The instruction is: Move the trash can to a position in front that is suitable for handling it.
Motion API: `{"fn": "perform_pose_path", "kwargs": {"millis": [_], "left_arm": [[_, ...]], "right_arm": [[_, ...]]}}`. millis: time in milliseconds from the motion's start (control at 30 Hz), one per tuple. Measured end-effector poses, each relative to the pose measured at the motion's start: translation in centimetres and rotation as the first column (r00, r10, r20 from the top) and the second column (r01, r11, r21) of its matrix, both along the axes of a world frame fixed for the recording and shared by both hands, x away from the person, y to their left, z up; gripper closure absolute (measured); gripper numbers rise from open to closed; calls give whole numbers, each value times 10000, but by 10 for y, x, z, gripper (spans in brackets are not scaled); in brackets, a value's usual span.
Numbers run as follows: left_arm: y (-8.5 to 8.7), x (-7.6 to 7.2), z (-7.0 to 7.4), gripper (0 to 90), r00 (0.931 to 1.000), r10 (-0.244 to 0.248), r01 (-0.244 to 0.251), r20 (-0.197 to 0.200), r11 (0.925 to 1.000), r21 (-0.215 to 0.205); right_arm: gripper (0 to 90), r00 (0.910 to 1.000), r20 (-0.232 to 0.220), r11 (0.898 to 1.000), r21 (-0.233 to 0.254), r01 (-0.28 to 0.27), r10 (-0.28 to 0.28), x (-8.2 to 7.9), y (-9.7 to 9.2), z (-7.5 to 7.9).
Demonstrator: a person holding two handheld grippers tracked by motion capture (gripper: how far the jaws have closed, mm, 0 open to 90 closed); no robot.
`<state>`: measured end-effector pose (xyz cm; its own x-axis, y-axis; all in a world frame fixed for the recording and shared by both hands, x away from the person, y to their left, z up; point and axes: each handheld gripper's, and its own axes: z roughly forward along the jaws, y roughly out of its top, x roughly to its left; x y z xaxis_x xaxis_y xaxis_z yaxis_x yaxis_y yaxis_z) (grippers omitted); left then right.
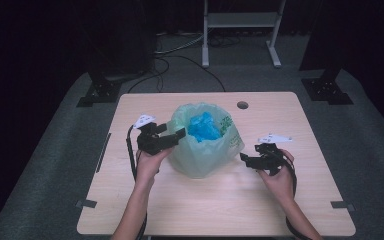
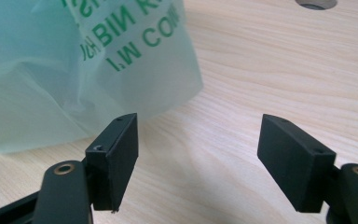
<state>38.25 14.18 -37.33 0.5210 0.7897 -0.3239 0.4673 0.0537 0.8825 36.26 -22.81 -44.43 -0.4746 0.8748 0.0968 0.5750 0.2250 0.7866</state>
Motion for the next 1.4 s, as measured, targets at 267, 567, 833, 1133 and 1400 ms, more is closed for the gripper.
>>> {"fn": "perform_pose_path", "kwargs": {"millis": [267,567,833,1133,1400], "left_arm": [[-7,15,5,408,9997,245,-250,83,9964,807],[-17,18,4,675,9966,416,-515,706,9880,1454],[-18,14,8,819,9894,712,-937,1268,9789,1814],[-15,6,7,861,9846,820,-1059,1542,9824,1537],[-9,-2,7,882,9831,699,-917,1690,9880,1245]], "right_arm": [[284,9999,47,9995,256,162,-163,-1,-8,8],[284,9998,149,9993,340,133,-138,0,-7,16],[285,9998,169,9989,439,137,-145,1,-7,20],[285,9995,276,9983,568,145,-161,1,-9,29],[286,9990,452,9942,1073,-16,-33,5,-5,49]]}}
